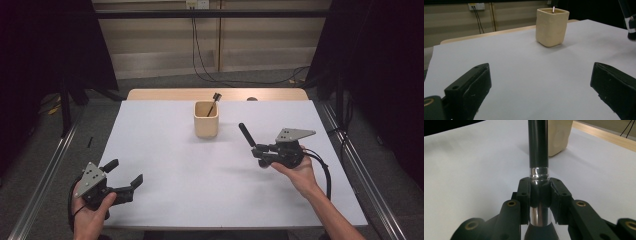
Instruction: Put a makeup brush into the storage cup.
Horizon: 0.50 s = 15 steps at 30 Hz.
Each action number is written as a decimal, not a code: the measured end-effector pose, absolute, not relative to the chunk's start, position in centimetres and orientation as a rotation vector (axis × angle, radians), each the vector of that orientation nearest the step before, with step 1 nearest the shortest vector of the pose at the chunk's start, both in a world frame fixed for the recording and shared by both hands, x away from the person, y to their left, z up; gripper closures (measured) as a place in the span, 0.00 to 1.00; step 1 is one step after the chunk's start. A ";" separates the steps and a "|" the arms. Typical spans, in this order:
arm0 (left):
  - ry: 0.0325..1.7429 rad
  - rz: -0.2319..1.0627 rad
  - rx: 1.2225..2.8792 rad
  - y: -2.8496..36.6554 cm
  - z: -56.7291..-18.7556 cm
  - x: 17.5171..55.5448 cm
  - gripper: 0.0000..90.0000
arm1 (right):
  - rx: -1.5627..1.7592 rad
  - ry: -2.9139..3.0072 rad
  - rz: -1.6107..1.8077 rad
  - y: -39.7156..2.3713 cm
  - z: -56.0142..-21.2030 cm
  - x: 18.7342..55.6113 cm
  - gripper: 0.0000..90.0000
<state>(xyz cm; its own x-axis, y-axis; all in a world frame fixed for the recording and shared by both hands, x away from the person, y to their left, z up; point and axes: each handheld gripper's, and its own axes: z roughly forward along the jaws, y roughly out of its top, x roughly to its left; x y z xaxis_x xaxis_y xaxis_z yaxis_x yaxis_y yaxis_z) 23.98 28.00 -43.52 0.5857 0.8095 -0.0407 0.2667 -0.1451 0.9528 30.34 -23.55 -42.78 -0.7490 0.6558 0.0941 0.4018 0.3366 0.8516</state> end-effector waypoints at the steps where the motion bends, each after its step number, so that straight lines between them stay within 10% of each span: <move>1: 0.897 0.605 1.700 28.0 -43.5 24.0 0.04 | 0.949 2.341 1.373 -23.5 -42.9 30.2 0.80; 15: 0.820 0.558 1.706 26.1 -43.0 24.1 0.03 | 0.891 2.379 1.504 -22.2 -42.5 29.6 0.80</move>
<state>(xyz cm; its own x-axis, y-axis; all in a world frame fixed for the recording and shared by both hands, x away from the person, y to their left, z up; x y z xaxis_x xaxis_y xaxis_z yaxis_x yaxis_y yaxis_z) 24.10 26.14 -43.03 0.6485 0.7601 -0.0416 0.2397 -0.1520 0.9589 29.58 -22.21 -42.51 -0.8017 0.5778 0.1534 0.3864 0.3051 0.8704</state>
